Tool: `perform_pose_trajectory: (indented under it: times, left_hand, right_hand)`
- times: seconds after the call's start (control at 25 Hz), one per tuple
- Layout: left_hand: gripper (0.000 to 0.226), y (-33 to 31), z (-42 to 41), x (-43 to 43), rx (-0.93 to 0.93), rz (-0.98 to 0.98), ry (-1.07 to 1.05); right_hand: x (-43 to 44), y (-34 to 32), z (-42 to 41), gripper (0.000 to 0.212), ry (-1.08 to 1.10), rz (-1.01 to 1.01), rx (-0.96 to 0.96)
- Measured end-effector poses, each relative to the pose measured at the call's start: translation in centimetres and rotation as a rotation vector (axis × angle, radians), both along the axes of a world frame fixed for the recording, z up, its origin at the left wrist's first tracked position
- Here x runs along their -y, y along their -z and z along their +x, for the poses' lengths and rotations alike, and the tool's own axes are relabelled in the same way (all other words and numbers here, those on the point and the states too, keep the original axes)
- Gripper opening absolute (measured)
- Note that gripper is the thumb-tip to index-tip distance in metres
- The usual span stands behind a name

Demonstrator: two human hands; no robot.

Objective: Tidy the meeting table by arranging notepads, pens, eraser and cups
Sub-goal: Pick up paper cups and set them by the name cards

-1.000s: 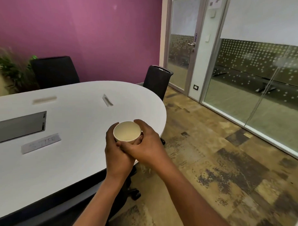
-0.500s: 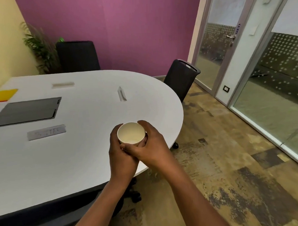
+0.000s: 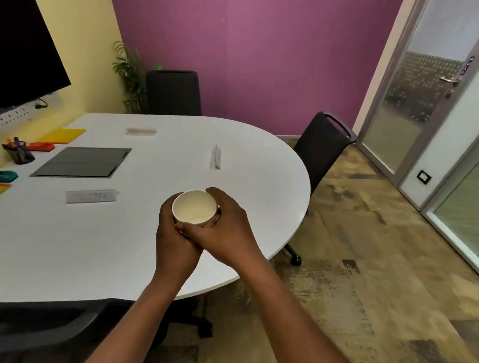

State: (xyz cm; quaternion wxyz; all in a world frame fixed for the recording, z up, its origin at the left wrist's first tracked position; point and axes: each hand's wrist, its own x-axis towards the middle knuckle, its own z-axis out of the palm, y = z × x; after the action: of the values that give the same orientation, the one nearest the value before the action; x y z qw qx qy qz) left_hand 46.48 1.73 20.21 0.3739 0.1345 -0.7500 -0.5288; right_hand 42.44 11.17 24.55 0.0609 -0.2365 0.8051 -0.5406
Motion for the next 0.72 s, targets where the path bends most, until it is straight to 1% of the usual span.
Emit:
perform_pose_trajectory:
  times: [0.08,0.2,0.28,0.4,0.52,0.64,0.72]
  left_hand:
    - [0.058,0.4,-0.8,-0.7,0.014,-0.021,-0.011]
    - [0.059,1.2,-2.2,-1.0,0.019,-0.047,-0.021]
    - [0.061,1.4,-2.9,-0.7,0.031,-0.059,-0.027]
    - [0.066,1.4,-4.5,0.6,0.043,-0.120,-0.037]
    - [0.066,1.3,-6.4,3.1,0.046,-0.123,-0.061]
    - [0.064,1.0,-8.0,5.8,0.028,-0.098,-0.072]
    - [0.057,0.6,-9.1,7.9,0.015,0.003,-0.078]
  right_hand:
    - [-0.6,0.5,-1.0,0.066,-0.013,-0.008,-0.008]
    - [-1.0,1.4,-2.4,0.080,-0.023,-0.010,-0.028]
    - [-0.6,1.9,-3.4,0.082,-0.029,-0.004,-0.049]
    - [0.8,2.3,-5.1,0.076,-0.021,-0.009,-0.077]
    - [3.3,2.1,-7.4,0.073,-0.042,0.036,-0.125]
    - [6.4,1.4,-9.2,0.063,-0.062,0.046,-0.132]
    - [9.1,0.8,-10.3,0.060,-0.082,0.042,-0.138]
